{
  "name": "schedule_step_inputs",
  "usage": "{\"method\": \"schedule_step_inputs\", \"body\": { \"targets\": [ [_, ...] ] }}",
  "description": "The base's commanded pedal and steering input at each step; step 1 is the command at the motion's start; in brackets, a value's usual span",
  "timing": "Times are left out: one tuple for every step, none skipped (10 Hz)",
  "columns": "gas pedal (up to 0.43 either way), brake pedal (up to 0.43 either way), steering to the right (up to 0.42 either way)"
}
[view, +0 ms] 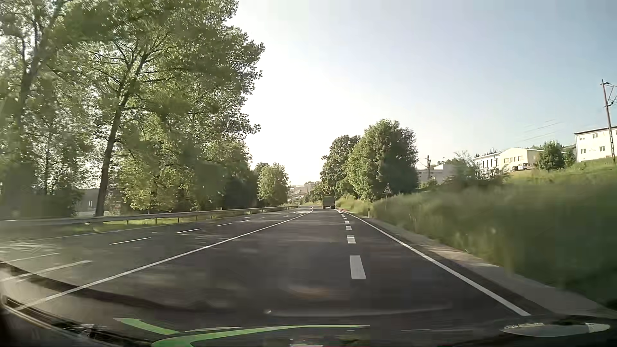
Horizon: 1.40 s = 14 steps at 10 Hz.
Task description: Follow the waypoints while adhering to traffic rules and regulations
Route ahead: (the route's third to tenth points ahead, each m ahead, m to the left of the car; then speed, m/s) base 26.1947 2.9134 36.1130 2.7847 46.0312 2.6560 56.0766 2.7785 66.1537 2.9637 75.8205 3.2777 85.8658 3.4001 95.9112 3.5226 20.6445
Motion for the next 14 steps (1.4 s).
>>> {"method": "schedule_step_inputs", "body": {
  "targets": [
    [0.079,0.0,0.0],
    [0.079,0.0,0.0],
    [0.087,0.0,0.001],
    [0.087,0.0,0.001],
    [0.067,0.0,0.002],
    [0.02,0.0,0.002],
    [0.0,0.0,0.003],
    [0.0,0.0,0.002],
    [0.0,0.0,0.003],
    [0.0,0.0,0.002],
    [0.0,0.0,0.002],
    [0.0,0.0,0.002],
    [0.0,0.0,0.003],
    [0.0,0.024,0.003]
  ]
}}
